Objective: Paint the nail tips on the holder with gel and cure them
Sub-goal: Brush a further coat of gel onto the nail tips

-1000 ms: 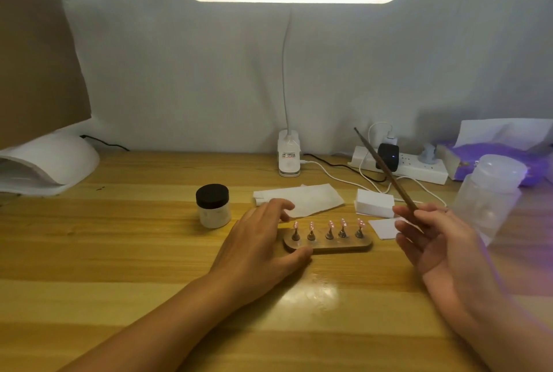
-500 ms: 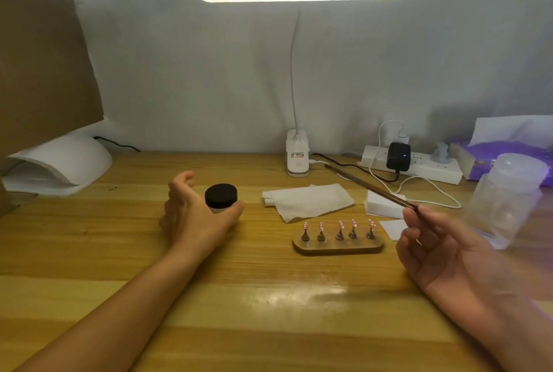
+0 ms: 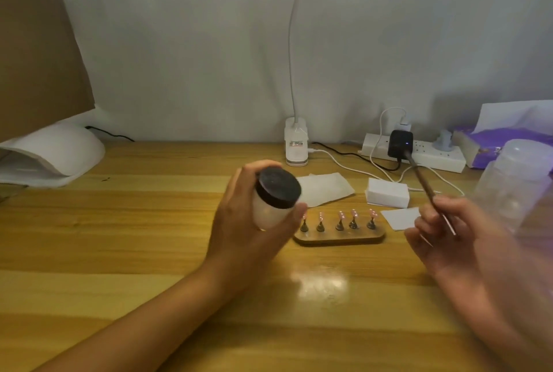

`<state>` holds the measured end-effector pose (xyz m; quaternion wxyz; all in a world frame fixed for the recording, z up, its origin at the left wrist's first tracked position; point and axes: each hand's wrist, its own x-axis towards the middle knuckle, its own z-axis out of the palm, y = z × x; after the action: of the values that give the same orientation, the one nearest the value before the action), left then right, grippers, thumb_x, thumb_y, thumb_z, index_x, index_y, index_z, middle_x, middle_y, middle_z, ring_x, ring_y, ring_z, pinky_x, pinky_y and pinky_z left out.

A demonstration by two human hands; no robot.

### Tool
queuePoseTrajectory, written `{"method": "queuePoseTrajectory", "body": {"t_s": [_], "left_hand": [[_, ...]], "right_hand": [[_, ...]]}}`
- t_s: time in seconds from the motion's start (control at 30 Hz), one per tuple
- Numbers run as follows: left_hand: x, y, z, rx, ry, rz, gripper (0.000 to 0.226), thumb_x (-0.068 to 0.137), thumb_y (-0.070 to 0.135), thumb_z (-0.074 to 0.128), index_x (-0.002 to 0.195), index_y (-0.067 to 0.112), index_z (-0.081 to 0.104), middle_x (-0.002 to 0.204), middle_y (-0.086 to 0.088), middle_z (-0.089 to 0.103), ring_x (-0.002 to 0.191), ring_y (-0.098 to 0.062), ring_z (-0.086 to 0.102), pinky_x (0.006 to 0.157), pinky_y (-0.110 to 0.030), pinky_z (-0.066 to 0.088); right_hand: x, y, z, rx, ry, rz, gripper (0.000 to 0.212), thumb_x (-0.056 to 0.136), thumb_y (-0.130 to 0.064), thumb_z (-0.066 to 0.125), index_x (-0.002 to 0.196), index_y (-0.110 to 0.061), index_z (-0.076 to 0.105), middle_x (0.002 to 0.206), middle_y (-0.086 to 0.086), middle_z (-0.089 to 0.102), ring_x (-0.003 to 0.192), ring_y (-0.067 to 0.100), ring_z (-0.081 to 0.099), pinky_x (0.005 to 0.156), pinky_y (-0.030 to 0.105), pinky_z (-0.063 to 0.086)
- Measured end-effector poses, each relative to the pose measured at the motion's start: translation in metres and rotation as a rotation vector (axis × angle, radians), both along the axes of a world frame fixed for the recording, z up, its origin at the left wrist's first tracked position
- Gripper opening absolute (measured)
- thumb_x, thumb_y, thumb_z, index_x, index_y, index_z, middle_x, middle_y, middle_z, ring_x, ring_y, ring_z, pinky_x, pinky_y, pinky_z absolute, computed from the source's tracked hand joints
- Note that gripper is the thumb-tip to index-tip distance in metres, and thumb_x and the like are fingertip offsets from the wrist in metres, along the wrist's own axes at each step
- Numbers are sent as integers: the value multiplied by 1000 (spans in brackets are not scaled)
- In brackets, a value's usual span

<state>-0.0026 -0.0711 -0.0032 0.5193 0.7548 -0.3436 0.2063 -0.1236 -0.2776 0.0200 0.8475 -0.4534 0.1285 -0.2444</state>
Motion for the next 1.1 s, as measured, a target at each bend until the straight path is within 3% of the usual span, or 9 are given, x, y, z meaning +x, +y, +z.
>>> {"method": "queuePoseTrajectory", "body": {"t_s": [0.13,0.3,0.37,0.43,0.57,0.63,0.73,0.93,1.1], "left_hand": [[-21,-10,-2,228,-260,-174,69,75,50,73,125,23,33,102,2,60,82,-3,56,68,-10,46],[-23,-11,-6,402,-413,-256,75,72,44,83,115,16,29,92,-4,63,70,-9,56,59,-11,37],[-22,-9,-5,377,-375,-200,73,72,46,81,114,17,29,92,-4,64,68,-9,56,57,-7,33],[-20,-9,-5,363,-417,-170,67,74,50,75,113,16,32,94,-5,64,70,-10,56,57,-6,31],[-20,-10,-3,365,-497,-223,51,80,45,60,113,15,35,104,-12,63,78,-20,63,56,-23,49],[-21,-10,-1,382,-501,-228,48,82,42,58,114,14,35,108,-14,62,76,-19,62,54,-18,42],[-22,-11,-1,419,-499,-217,47,83,42,57,115,15,35,110,-15,61,73,-17,58,53,-16,37],[-24,-11,0,370,-426,-243,53,82,49,60,116,16,34,104,-12,62,74,-19,62,52,-24,49],[-21,-9,-2,394,-335,-201,56,84,59,57,116,20,32,99,-5,62,74,-10,53,58,-6,36]], "right_hand": [[-7,20,-4,-596,-81,-18,36,97,-8,38,101,-34,63,68,-3,53,58,12,52,55,24,52],[-12,40,-24,-1337,-65,-116,25,85,-11,44,91,-26,64,84,-11,54,77,11,56,63,14,43],[-11,43,-26,-1355,-38,-156,19,87,-16,49,97,-27,61,89,-15,55,85,8,57,66,13,44],[-11,44,-26,-1344,-7,-155,16,87,-41,53,100,-33,57,94,-18,56,89,7,58,65,14,47],[-12,45,-27,-1379,89,-132,52,68,-75,56,109,-44,48,102,-23,53,90,7,59,65,21,52],[-11,46,-27,-1394,104,-117,59,65,-81,54,112,-47,45,105,-26,51,95,3,58,68,21,54],[-9,45,-26,-1391,77,-79,56,70,-84,50,110,-45,50,104,-25,55,99,1,59,76,17,52],[-8,42,-25,-1348,46,-49,47,72,-79,52,110,-51,51,103,-25,56,99,1,58,70,14,53],[-9,38,-19,-1337,-24,-48,49,76,-75,54,117,-49,51,106,-24,56,101,4,59,68,13,53]]}}
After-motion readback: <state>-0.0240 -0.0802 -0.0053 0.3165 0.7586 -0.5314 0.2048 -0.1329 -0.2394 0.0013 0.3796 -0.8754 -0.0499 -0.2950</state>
